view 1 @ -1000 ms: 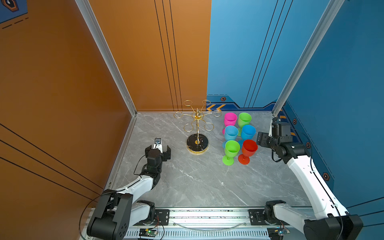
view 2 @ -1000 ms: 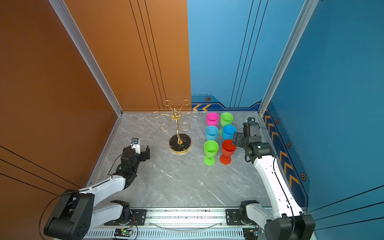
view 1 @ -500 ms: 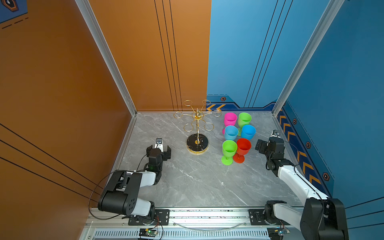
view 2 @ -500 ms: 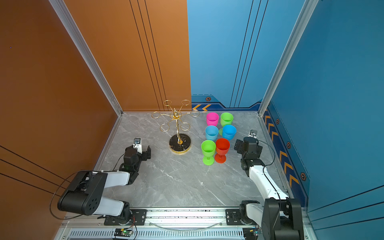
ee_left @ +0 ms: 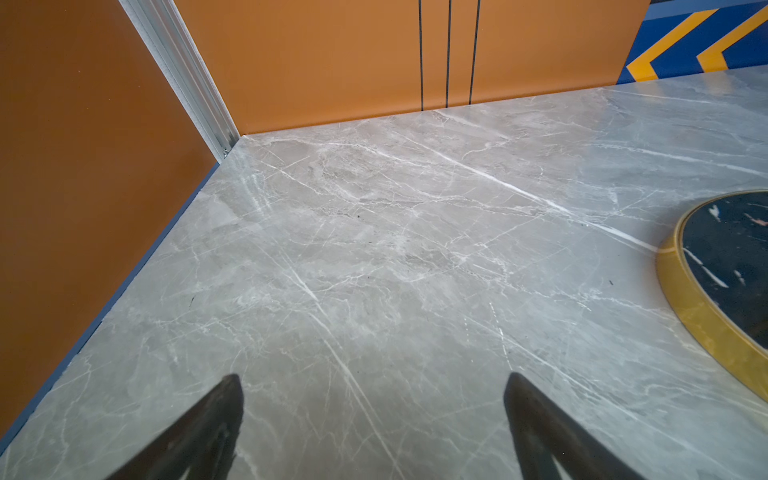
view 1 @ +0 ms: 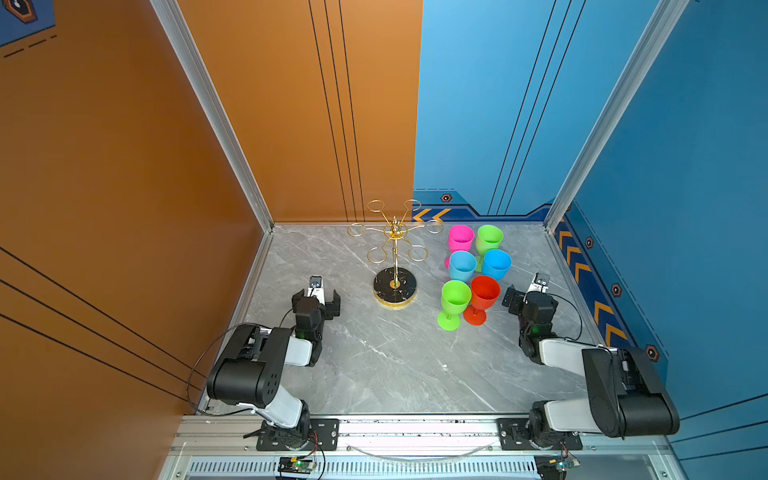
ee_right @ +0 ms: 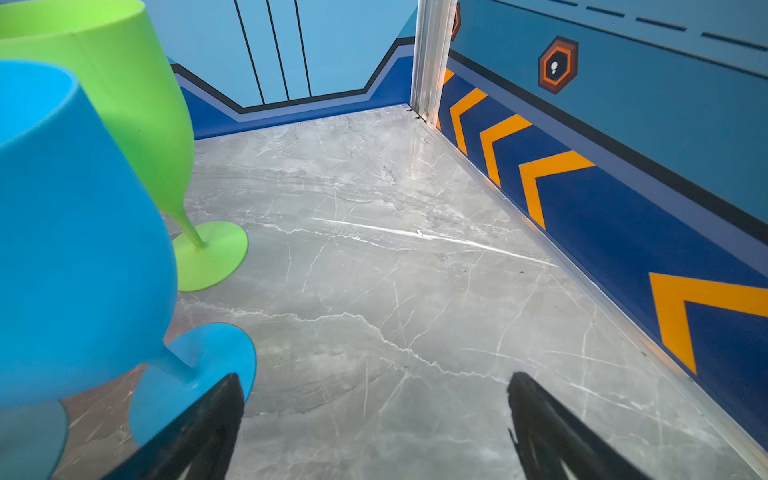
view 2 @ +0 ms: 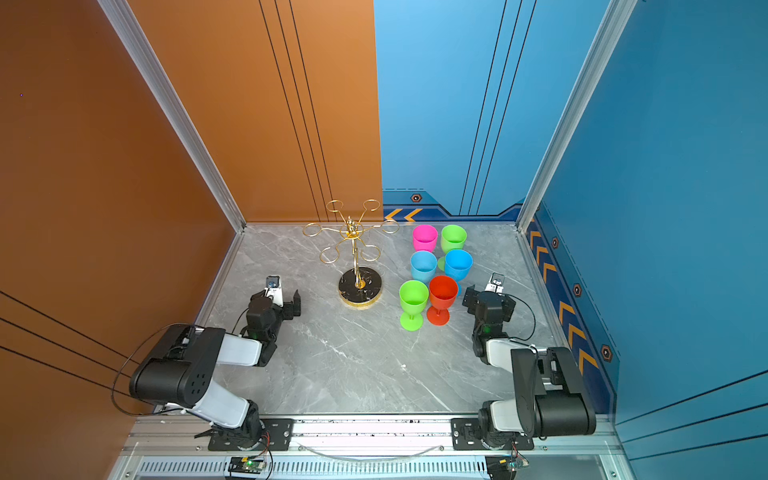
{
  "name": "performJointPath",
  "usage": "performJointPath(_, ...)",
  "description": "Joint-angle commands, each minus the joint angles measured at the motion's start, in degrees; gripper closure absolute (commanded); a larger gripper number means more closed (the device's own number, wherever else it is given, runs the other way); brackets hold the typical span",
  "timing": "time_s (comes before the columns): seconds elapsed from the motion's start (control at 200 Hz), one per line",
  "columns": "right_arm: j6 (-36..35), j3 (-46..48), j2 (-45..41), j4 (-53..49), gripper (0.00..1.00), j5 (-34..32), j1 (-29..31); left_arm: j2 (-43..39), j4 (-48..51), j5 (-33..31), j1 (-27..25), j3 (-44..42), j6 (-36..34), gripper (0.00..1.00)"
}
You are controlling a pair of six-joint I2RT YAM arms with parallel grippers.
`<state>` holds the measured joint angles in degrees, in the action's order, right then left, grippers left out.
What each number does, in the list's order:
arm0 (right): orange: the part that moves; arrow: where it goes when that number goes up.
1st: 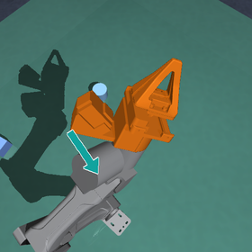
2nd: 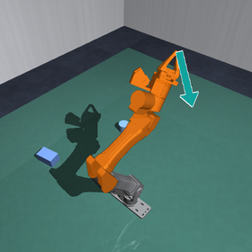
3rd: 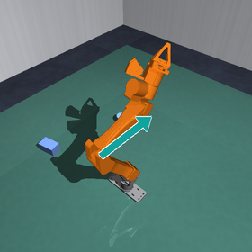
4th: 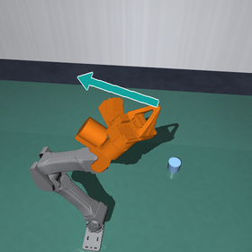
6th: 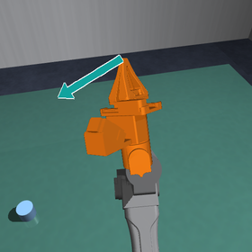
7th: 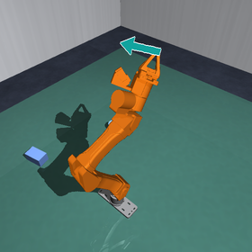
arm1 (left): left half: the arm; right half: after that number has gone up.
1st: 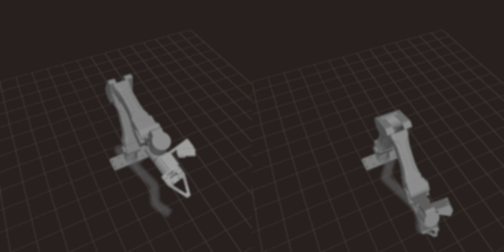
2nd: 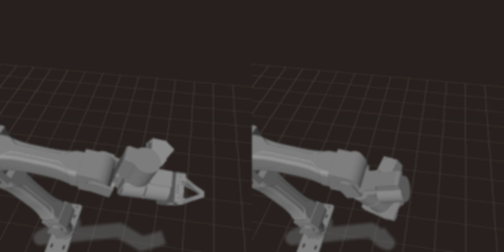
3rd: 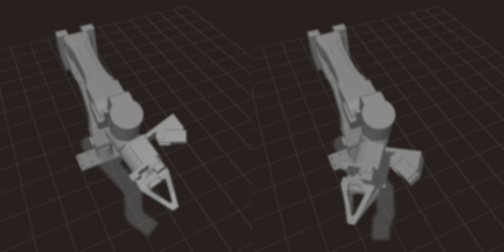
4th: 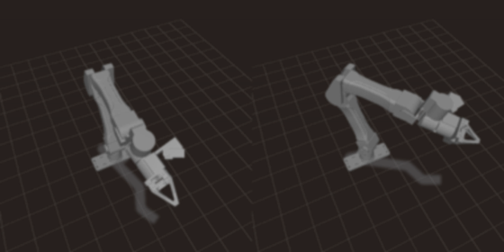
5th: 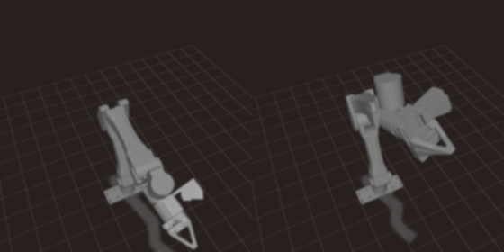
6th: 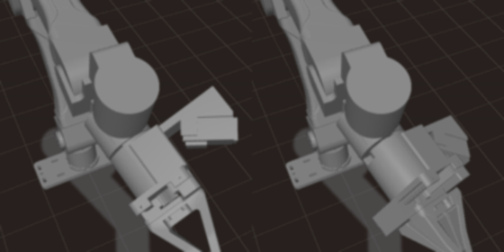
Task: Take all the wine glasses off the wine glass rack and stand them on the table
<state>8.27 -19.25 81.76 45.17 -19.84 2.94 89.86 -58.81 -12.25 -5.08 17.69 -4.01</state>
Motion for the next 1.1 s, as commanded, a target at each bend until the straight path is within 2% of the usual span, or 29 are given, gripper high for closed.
performJointPath(0.0, -2.42, 0.70, 2.13, 8.31, 0.00, -2.91, 1.16, 0.02, 0.83, 1.72, 0.95, 1.85, 1.05, 0.02)
performJointPath(0.18, -2.44, -1.08, 2.50, 5.21, 0.00, -2.68, 1.28, -0.05, 5.04, 0.13, 2.28, 3.85, 3.42, 0.02)
performJointPath(0.325, -2.95, -4.90, 4.13, -0.29, 0.00, -1.91, 1.41, -0.13, 5.54, 1.44, 3.04, 3.99, 3.97, 0.02)
performJointPath(0.531, -3.77, -2.33, 4.51, 4.05, 0.00, 0.60, 1.63, -0.14, 5.54, 1.44, 3.04, 3.97, 3.99, 0.02)
performJointPath(0.586, -4.37, 0.46, 8.49, 15.21, 0.00, -0.55, 1.61, -0.13, 5.54, 1.44, 3.08, 4.00, 3.95, 0.02)
performJointPath(0.651, -2.90, -0.52, 5.37, 7.15, 0.00, -0.44, 1.33, -0.20, 5.54, 1.44, 3.06, 3.98, 4.01, 0.02)
performJointPath(0.706, -3.28, -0.14, 7.72, 12.47, 0.00, -0.82, 1.08, -0.13, 5.54, 1.49, 3.08, 3.95, 4.01, 0.02)
performJointPath(0.766, -2.65, -1.04, 6.08, 7.59, 0.00, -0.50, 0.95, -0.20, 5.55, 1.49, 3.06, 3.93, 4.01, 0.02)
performJointPath(0.841, -3.45, -0.13, 7.42, 11.78, 0.00, -0.64, 1.20, -0.21, 5.54, 1.54, 3.08, 3.98, 4.01, 0.02)
performJointPath(0.911, -3.59, -1.01, 6.79, 8.95, 0.00, -0.23, 1.46, -0.15, 5.50, 1.54, 3.06, 3.97, 4.01, 0.02)
performJointPath(1.096, -3.62, -0.74, 7.02, 9.88, 0.00, 0.14, 1.26, -0.15, 5.50, 1.54, 3.04, 3.97, 4.01, 0.02)
